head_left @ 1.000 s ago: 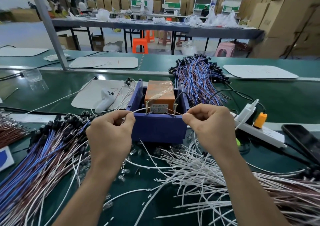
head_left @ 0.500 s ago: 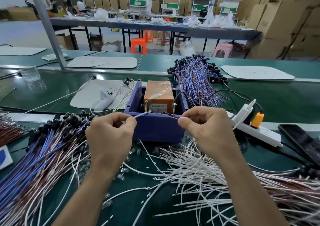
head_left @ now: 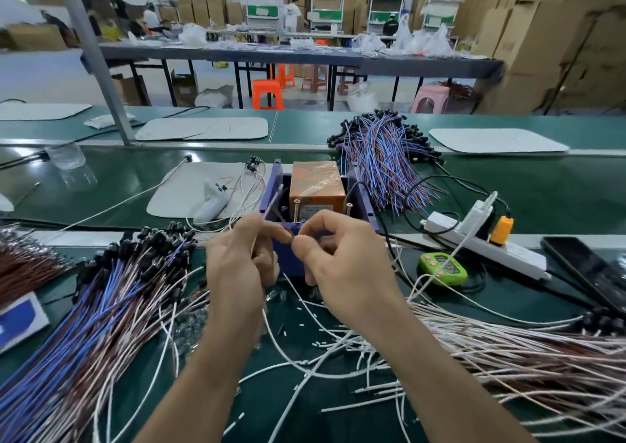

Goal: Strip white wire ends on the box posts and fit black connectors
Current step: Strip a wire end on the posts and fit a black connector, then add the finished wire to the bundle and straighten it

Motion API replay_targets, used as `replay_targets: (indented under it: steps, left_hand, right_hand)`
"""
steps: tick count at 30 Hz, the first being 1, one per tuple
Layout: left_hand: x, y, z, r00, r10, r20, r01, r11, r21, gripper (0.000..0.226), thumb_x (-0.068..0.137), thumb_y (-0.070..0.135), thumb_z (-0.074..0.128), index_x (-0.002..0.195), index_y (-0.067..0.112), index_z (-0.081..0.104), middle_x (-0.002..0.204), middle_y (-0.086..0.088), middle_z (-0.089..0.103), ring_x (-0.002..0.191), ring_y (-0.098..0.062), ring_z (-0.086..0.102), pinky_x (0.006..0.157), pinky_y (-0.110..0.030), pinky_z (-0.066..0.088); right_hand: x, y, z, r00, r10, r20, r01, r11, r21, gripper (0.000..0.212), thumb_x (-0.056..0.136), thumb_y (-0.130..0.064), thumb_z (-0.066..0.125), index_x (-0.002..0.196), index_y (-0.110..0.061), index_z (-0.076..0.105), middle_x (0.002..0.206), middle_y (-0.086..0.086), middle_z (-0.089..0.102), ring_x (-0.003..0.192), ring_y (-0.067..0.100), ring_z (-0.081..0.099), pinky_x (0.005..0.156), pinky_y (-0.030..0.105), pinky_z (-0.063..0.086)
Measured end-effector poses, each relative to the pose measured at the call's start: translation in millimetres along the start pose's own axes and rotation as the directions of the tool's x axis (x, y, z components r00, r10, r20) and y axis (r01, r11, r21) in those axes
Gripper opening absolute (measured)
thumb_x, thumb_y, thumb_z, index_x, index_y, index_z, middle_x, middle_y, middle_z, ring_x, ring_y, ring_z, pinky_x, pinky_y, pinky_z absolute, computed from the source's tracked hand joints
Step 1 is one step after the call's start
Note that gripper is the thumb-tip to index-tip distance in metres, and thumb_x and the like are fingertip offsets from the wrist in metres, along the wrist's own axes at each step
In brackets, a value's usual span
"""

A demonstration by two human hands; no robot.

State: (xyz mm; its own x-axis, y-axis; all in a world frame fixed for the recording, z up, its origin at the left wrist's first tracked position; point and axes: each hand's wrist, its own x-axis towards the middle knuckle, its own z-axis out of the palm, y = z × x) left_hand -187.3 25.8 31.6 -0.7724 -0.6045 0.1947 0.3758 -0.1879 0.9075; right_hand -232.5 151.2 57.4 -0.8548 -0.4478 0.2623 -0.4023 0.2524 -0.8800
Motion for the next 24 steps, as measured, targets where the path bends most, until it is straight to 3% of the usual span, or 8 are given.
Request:
replay_targets:
  steps: [5,7,10,13,15,19,24]
  left_hand:
    - [8,2,-9,0.997,-0.030,-0.074,0.028,0.999,-0.021,0.043,0.095,0.012,0.065,0.054,0.022,0.060,0.046,0.006,0.034,0.038,-0.011,0.025,0.037,-0.023,0.025]
    - [11,2,-12,0.994,-0.013,-0.106,0.007,0.998,-0.057,0.041,0.092,0.010,0.065,0.053,0.021,0.056,0.045,0.007,0.035,0.038,-0.010,0.026,0.037,-0.023,0.025]
    - [17,3,-23,0.978,-0.009,-0.207,-0.022,0.989,-0.144,0.034,0.085,0.016,0.067,0.052,0.022,0.060,0.046,0.008,0.040,0.037,-0.010,0.032,0.036,-0.023,0.028]
    - [28,7,-43,0.953,-0.004,-0.302,-0.053,0.982,-0.181,0.035,0.082,0.020,0.067,0.048,0.026,0.065,0.047,0.010,0.044,0.037,-0.008,0.036,0.036,-0.024,0.027]
    - [35,7,-54,0.923,-0.026,-0.385,-0.062,0.975,-0.214,0.032,0.077,0.017,0.067,0.047,0.024,0.059,0.046,0.008,0.041,0.037,-0.010,0.033,0.036,-0.025,0.026]
    - [38,-1,-61,0.869,-0.002,-0.494,-0.081,0.986,-0.147,0.028,0.076,0.011,0.064,0.051,0.019,0.053,0.046,0.005,0.039,0.040,-0.013,0.029,0.037,-0.027,0.023]
    - [41,-8,-68,0.809,-0.032,-0.587,-0.063,0.988,-0.142,0.026,0.080,0.009,0.063,0.056,0.014,0.052,0.043,0.006,0.037,0.039,-0.013,0.027,0.038,-0.027,0.022]
  right_hand:
    - [-5,-4,14,0.997,0.007,0.082,-0.007,1.000,-0.001,0.016,0.095,-0.022,0.069,0.079,-0.022,0.065,0.058,0.003,0.068,0.042,0.006,0.047,0.045,0.018,0.038]
    - [-6,-7,12,0.982,0.036,0.186,-0.044,0.998,0.037,0.015,0.096,-0.025,0.067,0.081,-0.022,0.067,0.060,0.002,0.071,0.044,0.006,0.054,0.050,0.019,0.043]
    - [-10,-7,0,0.863,0.056,0.503,-0.104,0.992,0.068,0.030,0.101,-0.043,0.057,0.087,-0.021,0.071,0.074,0.005,0.077,0.068,0.012,0.066,0.076,0.032,0.048]
    - [-16,-1,-17,0.758,0.068,0.648,-0.131,0.990,0.049,0.042,0.102,-0.048,0.051,0.093,-0.013,0.073,0.077,0.007,0.075,0.075,0.016,0.061,0.082,0.039,0.044]
    - [-17,6,-28,0.747,0.080,0.660,-0.143,0.989,0.042,0.035,0.102,-0.039,0.056,0.097,-0.009,0.073,0.071,0.005,0.070,0.071,0.018,0.059,0.085,0.038,0.047]
    - [-17,14,-51,0.759,0.073,0.646,-0.173,0.981,0.092,0.021,0.099,-0.026,0.060,0.089,-0.016,0.075,0.059,0.000,0.057,0.055,0.016,0.044,0.058,0.024,0.039]
    - [-19,22,-87,0.843,0.126,0.523,-0.119,0.992,-0.047,0.022,0.093,-0.033,0.063,0.082,-0.018,0.076,0.058,0.003,0.056,0.056,0.016,0.043,0.053,0.021,0.034]
